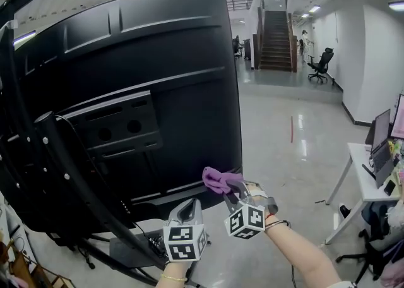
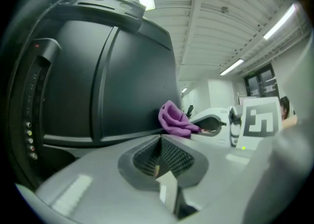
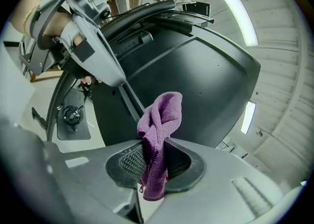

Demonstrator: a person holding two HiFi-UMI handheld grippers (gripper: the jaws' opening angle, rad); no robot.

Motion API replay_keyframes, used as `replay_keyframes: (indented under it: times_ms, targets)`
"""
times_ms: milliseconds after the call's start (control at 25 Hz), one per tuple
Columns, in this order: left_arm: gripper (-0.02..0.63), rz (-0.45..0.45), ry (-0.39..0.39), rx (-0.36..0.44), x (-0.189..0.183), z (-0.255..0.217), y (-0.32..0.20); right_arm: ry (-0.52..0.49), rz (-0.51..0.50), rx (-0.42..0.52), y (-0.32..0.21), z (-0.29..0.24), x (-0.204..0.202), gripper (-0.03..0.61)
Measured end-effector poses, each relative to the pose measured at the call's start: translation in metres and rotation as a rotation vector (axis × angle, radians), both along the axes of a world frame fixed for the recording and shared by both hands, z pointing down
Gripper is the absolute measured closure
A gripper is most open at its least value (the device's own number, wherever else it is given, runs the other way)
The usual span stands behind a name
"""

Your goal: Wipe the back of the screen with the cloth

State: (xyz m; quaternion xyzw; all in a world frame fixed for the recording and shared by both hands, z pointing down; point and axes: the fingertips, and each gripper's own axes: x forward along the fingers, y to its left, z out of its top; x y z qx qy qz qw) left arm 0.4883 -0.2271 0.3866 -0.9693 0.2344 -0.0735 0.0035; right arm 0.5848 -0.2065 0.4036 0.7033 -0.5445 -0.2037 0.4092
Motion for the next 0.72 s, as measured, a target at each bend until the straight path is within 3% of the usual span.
replay_keyframes:
  times_ms: [200,440,600,720]
  targets:
    - [0.606,-0.063,-0.02,-0.038,-0.019,0.024,-0.007,-0.079,0.034,0.079,0.015,0.008,-0.018,0.509]
    - [0.606,-0.216,0.006,-0.063,-0.098,0.039,-0.029,-0.371,-0.244,0.186,-0.006,-0.008,-0.135,0.509]
    - [0.606,-0.284,0.002,-0.078,-0.144,0.045,-0.041,-0.497,-0.372,0.168,-0.039,-0.001,-0.195,0.509]
    - [0.606,-0.313,-0.011,-0.077,-0.164,0.048,-0.046,-0.567,-0.409,0.146,-0.063,0.006,-0.218,0.509]
